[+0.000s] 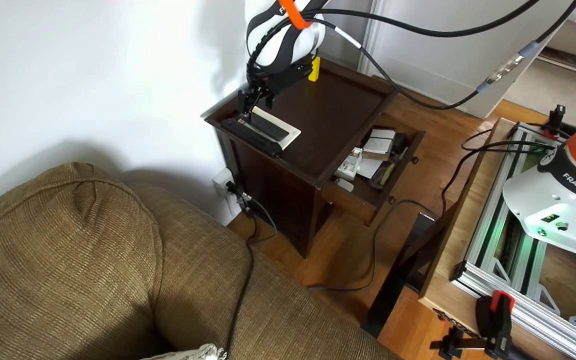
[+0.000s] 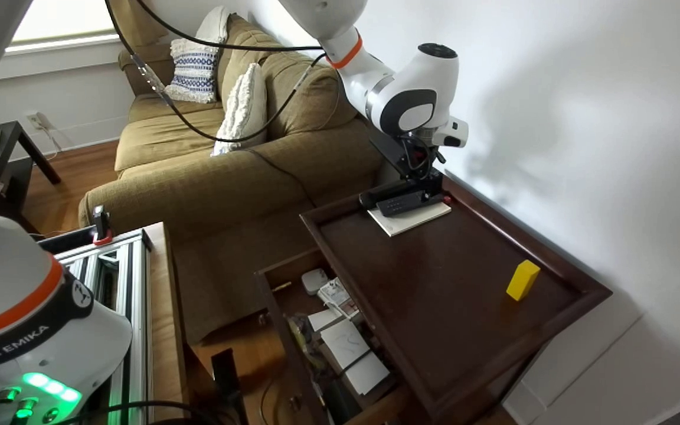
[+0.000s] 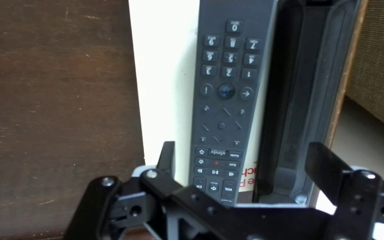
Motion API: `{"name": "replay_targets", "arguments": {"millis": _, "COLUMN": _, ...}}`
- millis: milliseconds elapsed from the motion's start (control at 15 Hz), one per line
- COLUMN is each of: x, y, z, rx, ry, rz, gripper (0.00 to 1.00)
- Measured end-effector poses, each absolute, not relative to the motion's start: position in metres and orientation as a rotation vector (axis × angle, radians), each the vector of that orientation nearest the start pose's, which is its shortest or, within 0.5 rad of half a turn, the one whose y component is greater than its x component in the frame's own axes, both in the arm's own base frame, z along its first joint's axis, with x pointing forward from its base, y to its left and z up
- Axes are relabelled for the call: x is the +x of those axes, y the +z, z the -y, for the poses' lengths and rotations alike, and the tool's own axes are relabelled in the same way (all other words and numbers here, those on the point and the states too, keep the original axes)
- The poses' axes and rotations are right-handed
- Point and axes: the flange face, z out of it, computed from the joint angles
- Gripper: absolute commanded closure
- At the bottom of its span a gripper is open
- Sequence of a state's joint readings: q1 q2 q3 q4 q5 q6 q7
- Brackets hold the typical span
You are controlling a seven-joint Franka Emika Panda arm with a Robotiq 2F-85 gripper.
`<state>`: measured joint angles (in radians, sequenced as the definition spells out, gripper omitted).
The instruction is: Move the black remote control to the right
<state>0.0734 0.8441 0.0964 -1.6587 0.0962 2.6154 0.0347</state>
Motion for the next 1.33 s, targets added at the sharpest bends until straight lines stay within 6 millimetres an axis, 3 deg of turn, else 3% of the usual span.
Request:
{"name": "replay_targets", "arguments": {"millis": 200, "x": 0.682, "y": 0.115, "z": -0.098, "rx": -2.987, "ry": -0.143, "rz": 0.032, "gripper": 0.00}}
{"name": "replay_targets", "arguments": {"millis": 267, "x": 0.683, "y": 0.111, "z": -0.096, "rx": -2.980, "ry": -0.140, "rz": 0.035, "gripper": 0.13}}
{"name": "replay_targets", "arguments": {"millis": 400, "x": 0.685, "y": 0.105, "z": -0.093, "rx": -2.961, "ry": -0.137, "rz": 0.047, "gripper": 0.21}}
{"name": "replay_targets", "arguments": {"millis": 467, "x": 0.686, "y": 0.103, "z": -0.092, "rx": -2.947, "ry": -0.136, "rz": 0.052, "gripper": 0.42}}
{"name": "replay_targets", "arguments": {"millis": 533, "x": 0.687, "y": 0.101, "z": -0.091, "rx": -2.932, "ry": -0.137, "rz": 0.059, "gripper": 0.42}}
{"name": "replay_targets", "arguments": {"millis": 800, "x": 0.692, "y": 0.098, "z": -0.088, "rx": -2.890, "ry": -0.148, "rz": 0.065, "gripper": 0.61}}
{"name": "replay_targets", "arguments": {"millis": 1067, "x": 0.695, "y": 0.098, "z": -0.084, "rx": -2.871, "ry": -0.151, "rz": 0.070, "gripper": 0.55}}
{"name": "replay_targets", "arguments": {"millis": 1200, "x": 0.695, "y": 0.098, "z": -0.083, "rx": -2.863, "ry": -0.147, "rz": 0.078, "gripper": 0.75}}
{"name": "replay_targets", "arguments": {"millis": 1333, "x": 0.695, "y": 0.097, "z": -0.082, "rx": -2.854, "ry": -0.147, "rz": 0.089, "gripper": 0.75}}
